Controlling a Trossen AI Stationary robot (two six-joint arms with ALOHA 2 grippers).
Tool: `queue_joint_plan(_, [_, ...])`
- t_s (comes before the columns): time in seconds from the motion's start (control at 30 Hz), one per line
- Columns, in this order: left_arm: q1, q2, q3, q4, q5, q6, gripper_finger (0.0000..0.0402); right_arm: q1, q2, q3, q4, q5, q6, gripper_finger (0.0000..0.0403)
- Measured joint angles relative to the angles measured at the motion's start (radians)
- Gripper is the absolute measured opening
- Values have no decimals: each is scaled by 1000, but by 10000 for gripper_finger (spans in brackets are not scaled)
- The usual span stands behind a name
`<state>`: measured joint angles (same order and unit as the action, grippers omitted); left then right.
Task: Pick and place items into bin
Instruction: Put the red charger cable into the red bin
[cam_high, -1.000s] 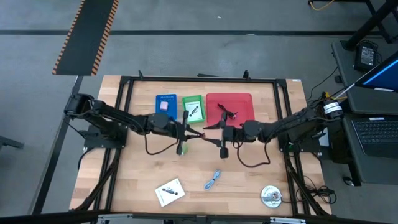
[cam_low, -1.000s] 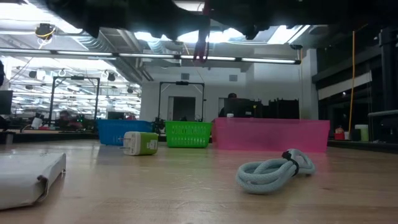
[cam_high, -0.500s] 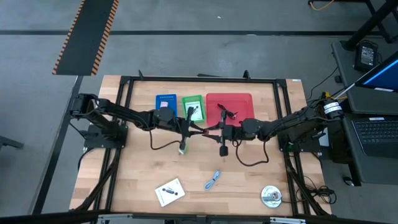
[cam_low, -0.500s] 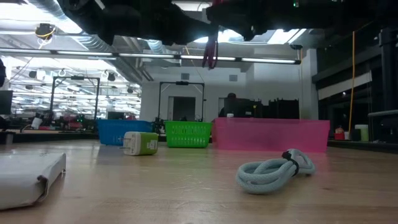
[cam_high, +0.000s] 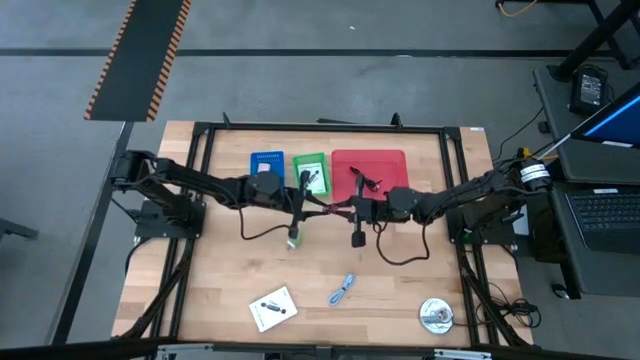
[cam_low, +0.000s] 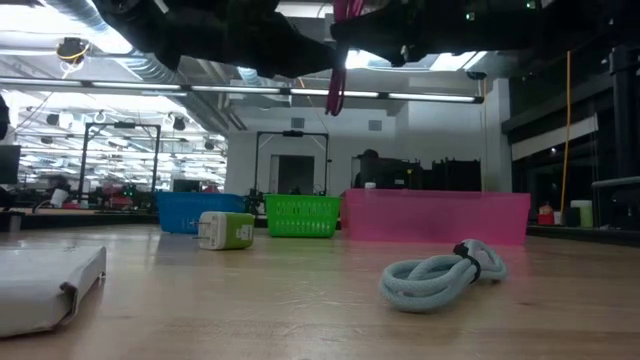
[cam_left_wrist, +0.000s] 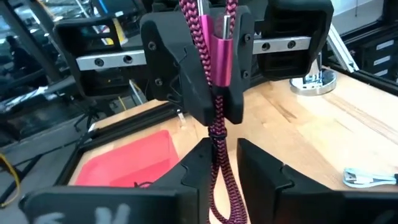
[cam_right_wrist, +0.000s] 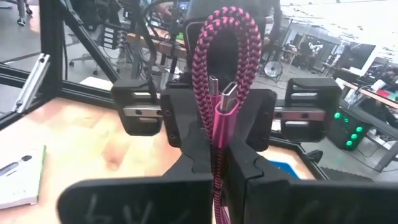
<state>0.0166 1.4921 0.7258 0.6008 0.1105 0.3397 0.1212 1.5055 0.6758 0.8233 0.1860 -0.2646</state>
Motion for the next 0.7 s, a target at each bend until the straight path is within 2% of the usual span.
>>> queue_joint_plan(0.17, [0,-73,0,-103,-93,-1,96,-32,-44,0,-64,11,-2,2])
queue_joint_plan(0.33, [-1,-171,-1,-287,-107,-22,97,-74,-135,0,-200,16,45,1])
queue_joint_plan(0.4, [-1,-205,-6,-328,-124,-45,84,-86,-168,0,-269,67,55,1])
queue_joint_plan(0.57, [-1,-281,-76,-336,-143,-66,20,-113,-211,0,-447,288,90,0])
queue_joint_plan(0.7, [-4,-323,-140,-312,-144,-85,5,-149,-215,1,-536,304,154,0])
